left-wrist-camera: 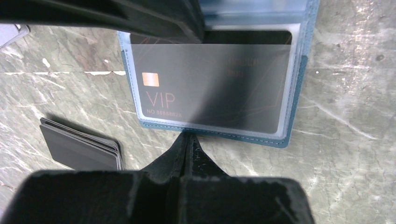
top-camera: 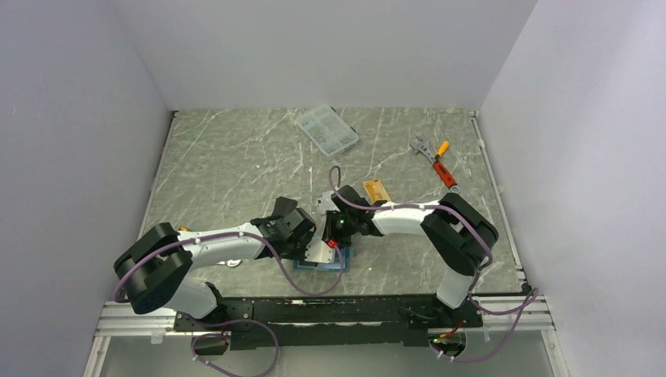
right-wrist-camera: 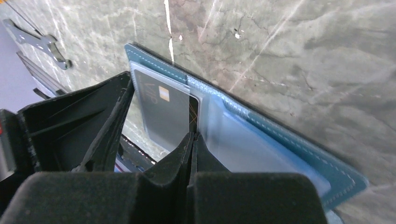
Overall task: Put the credit cards into the card holder
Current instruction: Insert the credit card into the card holder.
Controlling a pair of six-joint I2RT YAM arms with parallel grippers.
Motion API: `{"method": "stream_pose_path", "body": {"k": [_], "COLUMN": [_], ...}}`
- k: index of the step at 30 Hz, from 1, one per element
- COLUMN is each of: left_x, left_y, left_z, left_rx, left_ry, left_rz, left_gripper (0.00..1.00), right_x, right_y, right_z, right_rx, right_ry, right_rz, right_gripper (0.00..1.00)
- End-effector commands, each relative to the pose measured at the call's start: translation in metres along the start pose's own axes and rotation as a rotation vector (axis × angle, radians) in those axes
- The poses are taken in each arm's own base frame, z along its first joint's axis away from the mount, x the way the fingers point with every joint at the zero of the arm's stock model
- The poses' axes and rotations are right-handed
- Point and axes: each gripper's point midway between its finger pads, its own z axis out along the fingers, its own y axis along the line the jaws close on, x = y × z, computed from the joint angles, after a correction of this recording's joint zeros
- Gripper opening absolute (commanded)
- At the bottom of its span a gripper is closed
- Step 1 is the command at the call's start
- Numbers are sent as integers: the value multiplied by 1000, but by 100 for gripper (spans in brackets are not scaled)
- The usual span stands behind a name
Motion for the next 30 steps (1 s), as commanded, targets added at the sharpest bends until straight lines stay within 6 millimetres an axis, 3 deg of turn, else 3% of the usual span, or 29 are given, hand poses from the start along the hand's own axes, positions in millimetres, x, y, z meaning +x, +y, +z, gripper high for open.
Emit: {"method": "stream_pose_path", "body": {"k": [1, 2, 3, 9, 14, 21, 25, 30], "left_x": [-19, -20, -21, -21, -21, -5, -20, -55], "left_y": [13, 14, 15, 19, 34, 57, 82, 124], "left_z": [-3, -4, -5, -24, -53, -80, -87, -76], "left_rx": [-23, -25, -25, -24, -34, -35, -18, 17], "left_ry": [-49, -50, -51, -58, -95, -118, -189, -309], "left_rz": [-9, -13, -16, -41, -113, -248, -384, -563], "left_gripper": [0, 0, 0, 0, 4, 15, 19, 20], "right_x": [-21, -6, -7, -33, -57, -100, -126, -152], "right_y": [13, 23, 28, 33, 17, -6, -15, -39], "right_z": [-1, 1, -2, -44, -86, -119, -125, -120], "right_rx": [-43, -47, -51, -49, -33, 47, 89, 140], "right_ry": [-6, 20, 14, -79, -170, -294, -339, -397], "right_rz": [2, -41, -51, -65, -46, -61, -63, -38], "right_gripper": [0, 0, 0, 0, 17, 43, 47, 51]}}
